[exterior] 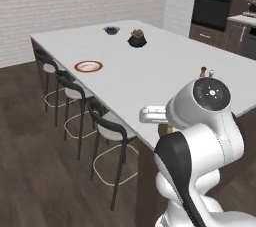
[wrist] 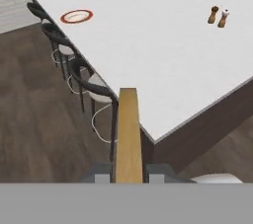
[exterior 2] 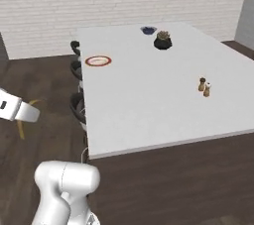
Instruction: Start the toaster. Once the lever pops up, take the bread to the plate on the dining counter.
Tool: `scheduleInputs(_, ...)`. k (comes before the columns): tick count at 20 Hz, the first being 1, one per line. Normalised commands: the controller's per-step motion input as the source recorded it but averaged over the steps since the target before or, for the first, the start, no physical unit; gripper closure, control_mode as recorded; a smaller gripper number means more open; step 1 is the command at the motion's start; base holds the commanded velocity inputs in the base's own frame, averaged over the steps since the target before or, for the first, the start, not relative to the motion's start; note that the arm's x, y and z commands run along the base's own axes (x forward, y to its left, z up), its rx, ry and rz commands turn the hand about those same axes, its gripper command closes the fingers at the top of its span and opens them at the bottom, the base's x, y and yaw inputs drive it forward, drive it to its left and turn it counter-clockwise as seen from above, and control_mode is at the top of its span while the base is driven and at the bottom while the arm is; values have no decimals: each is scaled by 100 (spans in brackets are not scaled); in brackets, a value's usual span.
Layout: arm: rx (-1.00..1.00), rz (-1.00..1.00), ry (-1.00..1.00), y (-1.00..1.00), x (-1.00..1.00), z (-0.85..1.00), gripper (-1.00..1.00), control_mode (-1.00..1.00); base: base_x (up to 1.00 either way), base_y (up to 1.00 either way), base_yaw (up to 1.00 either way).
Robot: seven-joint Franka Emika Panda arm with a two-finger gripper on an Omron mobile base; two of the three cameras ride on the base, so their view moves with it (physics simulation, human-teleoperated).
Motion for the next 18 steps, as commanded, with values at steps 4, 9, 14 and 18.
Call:
scheduleInputs(4, 0, 0, 0, 0, 0, 0, 100, 100, 72, 100, -12)
scheduleInputs(9, 0, 0, 0, 0, 0, 0, 100, 100, 57, 100, -34)
scheduleInputs(14, 0, 0, 0, 0, 0, 0, 100, 100, 49, 100, -41)
scheduleInputs(18, 0, 0, 0, 0, 0, 0, 100, 100, 22, 100, -41)
